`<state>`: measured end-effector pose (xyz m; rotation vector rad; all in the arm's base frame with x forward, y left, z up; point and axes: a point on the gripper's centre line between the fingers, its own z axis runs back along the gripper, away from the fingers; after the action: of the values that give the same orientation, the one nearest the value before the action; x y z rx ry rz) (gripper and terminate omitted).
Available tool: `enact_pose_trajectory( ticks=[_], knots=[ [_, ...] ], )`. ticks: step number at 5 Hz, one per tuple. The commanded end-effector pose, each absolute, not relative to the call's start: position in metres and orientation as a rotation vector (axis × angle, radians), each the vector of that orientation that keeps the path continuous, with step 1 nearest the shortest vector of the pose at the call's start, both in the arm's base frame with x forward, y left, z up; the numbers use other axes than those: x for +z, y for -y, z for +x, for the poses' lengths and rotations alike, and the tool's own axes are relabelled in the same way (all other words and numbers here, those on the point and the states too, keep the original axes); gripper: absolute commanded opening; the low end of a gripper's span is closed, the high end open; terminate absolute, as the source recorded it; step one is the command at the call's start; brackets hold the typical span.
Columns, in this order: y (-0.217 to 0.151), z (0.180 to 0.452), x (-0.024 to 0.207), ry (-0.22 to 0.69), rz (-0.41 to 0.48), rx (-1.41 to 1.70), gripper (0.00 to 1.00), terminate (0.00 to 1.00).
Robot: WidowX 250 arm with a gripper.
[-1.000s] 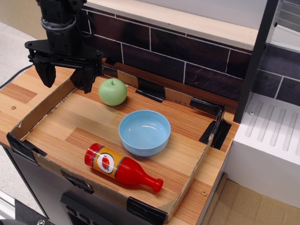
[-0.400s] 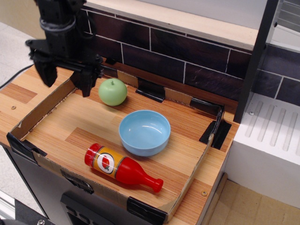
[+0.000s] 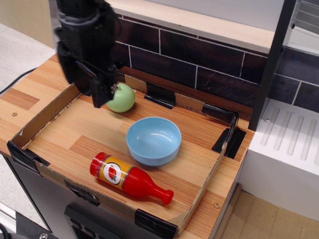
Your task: Upright hot sauce bottle
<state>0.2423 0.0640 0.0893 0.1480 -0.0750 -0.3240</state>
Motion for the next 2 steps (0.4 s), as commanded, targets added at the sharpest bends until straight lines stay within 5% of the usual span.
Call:
enact_pose_trajectory(
  ticks=[1,2],
  knots=[
    [-0.029,0.236,0.096,0.143,0.165,-0.801,1.00,0.00],
    [-0.019,0.226,0.100,0.191,0.103,-1.046,1.00,0.00]
  ],
)
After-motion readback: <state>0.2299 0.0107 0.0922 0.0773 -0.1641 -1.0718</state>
